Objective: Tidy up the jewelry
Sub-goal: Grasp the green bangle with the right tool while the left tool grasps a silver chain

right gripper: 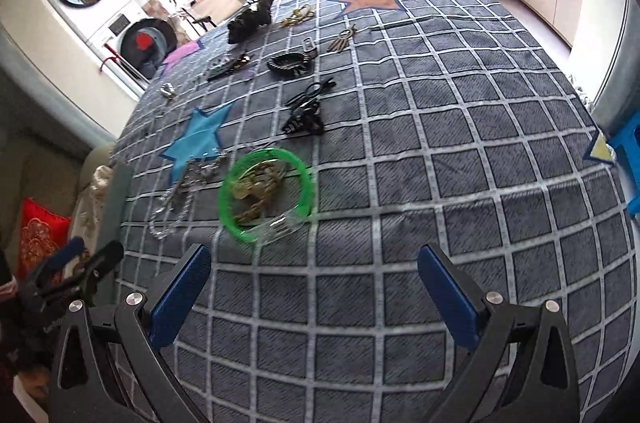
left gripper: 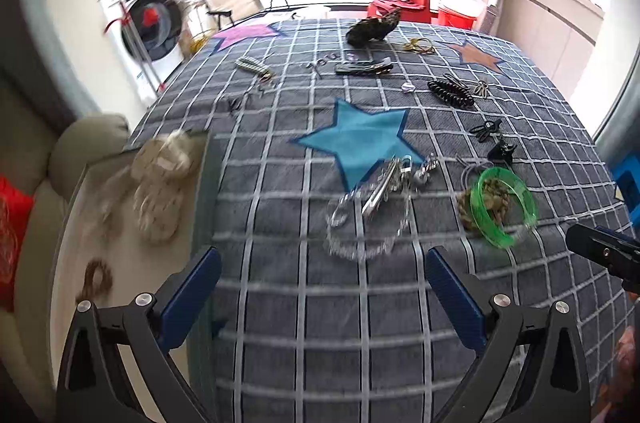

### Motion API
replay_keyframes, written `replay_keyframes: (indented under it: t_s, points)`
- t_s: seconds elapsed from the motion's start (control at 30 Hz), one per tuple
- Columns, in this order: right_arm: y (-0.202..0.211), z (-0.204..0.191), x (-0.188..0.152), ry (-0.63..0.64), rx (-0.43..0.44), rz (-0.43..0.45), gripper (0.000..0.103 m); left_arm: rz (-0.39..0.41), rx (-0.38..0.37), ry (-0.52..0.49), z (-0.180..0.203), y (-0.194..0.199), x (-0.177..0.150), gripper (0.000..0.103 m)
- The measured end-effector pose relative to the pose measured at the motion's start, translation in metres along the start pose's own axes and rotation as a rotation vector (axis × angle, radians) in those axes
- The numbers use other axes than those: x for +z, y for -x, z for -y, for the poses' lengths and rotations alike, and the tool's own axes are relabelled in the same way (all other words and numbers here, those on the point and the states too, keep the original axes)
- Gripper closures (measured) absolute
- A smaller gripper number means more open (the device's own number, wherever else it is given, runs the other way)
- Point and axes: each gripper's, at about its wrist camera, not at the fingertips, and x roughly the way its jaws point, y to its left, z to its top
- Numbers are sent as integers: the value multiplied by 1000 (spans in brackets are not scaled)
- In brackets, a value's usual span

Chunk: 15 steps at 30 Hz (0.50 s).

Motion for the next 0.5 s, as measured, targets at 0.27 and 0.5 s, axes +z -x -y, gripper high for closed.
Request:
replay_keyframes:
  t_s: [0.27, 0.5]
  points:
    - [-23, -8, 21, 47, -61, -17, 2, -37, -10, -41, 3, -38, 23, 25]
    - [-42, -10, 27, 66, -115, -50, 27, -70, -45, -114, 19, -59, 27, 28]
